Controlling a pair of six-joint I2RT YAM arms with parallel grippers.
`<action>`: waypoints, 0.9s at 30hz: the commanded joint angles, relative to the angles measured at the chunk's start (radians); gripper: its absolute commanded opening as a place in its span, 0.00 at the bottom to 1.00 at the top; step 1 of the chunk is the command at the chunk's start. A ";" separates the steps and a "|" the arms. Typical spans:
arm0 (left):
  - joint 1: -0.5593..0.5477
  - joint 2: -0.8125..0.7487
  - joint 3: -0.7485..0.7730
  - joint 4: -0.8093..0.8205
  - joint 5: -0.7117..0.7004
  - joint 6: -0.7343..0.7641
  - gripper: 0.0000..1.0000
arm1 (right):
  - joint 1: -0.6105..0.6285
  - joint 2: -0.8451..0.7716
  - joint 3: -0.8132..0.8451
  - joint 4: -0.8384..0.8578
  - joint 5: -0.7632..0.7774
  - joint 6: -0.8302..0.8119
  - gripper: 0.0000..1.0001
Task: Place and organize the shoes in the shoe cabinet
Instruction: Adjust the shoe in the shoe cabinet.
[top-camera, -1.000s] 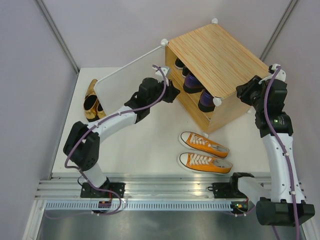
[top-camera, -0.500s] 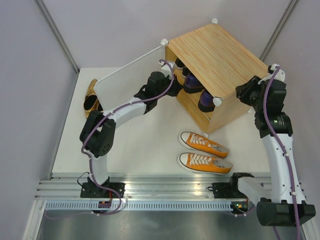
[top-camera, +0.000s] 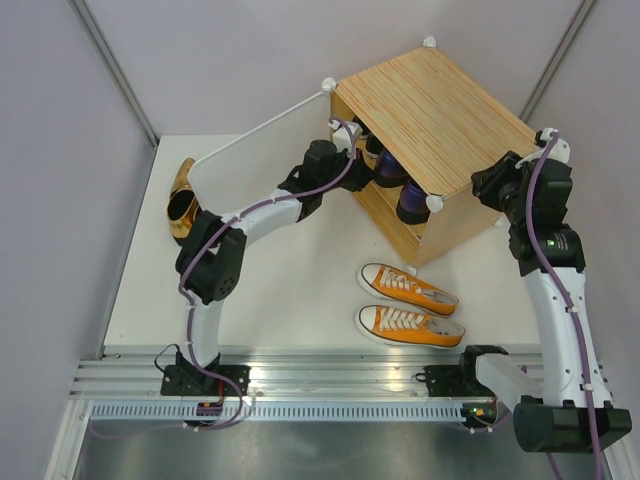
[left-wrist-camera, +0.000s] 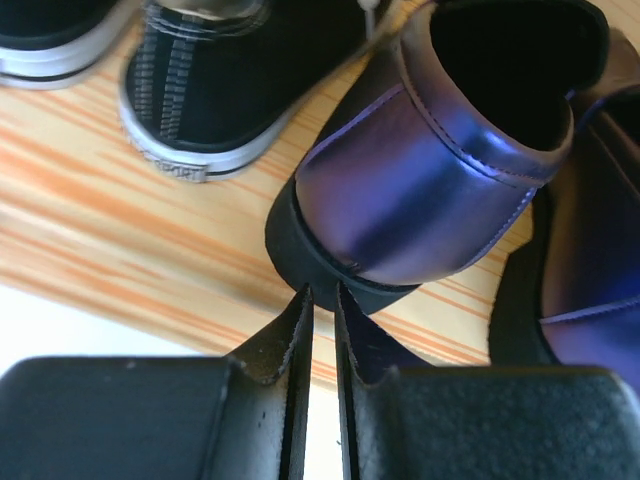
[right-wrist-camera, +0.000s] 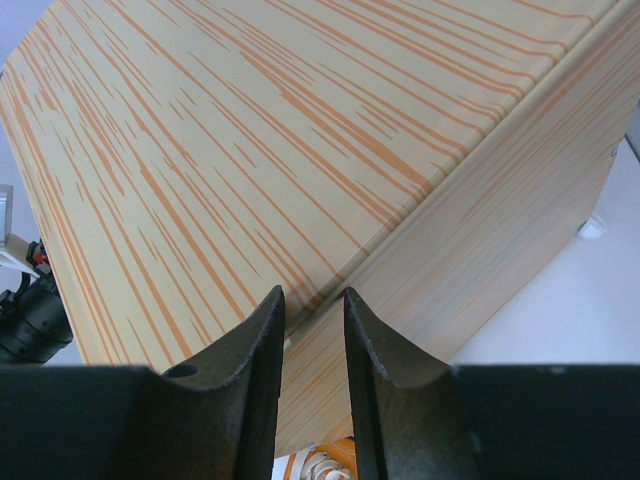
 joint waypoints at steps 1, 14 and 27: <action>-0.025 0.032 0.055 0.080 0.126 -0.031 0.18 | 0.023 0.018 -0.032 -0.063 -0.045 -0.021 0.34; 0.003 -0.139 -0.105 0.046 0.095 -0.038 0.36 | 0.023 0.000 -0.037 -0.066 -0.043 -0.027 0.35; 0.035 -0.605 -0.258 -0.225 0.005 -0.028 0.53 | 0.022 -0.046 -0.040 -0.066 -0.057 -0.027 0.46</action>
